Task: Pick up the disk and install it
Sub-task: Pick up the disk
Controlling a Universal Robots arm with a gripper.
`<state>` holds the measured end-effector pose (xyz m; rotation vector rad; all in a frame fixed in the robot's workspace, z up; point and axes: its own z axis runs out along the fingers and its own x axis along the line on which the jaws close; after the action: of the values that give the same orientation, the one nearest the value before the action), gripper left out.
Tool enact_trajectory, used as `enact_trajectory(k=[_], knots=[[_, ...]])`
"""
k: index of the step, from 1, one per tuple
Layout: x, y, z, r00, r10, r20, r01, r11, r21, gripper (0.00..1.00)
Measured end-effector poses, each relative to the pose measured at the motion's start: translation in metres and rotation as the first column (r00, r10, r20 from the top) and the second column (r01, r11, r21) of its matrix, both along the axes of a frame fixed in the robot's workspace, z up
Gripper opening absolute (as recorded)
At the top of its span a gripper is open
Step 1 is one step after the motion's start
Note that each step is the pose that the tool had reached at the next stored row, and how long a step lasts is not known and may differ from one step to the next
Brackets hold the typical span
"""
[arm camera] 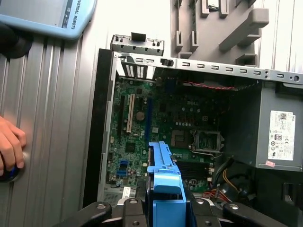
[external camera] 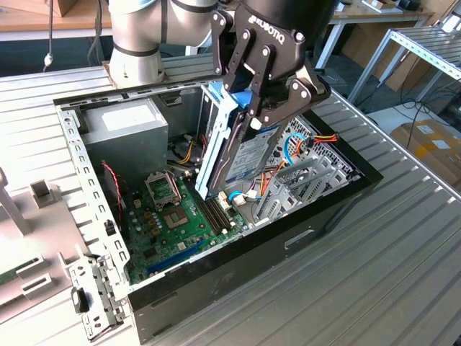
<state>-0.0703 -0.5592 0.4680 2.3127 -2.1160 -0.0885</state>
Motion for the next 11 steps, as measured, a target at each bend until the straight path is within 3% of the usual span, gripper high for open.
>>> enact_trajectory(k=[4, 11], knots=[[0.0014, -0.0024, -0.0004, 0.9999, -0.015, -0.0001, 0.015, 0.9999, 0.0, 0.37], [0.002, -0.0025, 0.0003, 0.9999, -0.017, -0.0001, 0.017, 0.9999, -0.0004, 0.37]])
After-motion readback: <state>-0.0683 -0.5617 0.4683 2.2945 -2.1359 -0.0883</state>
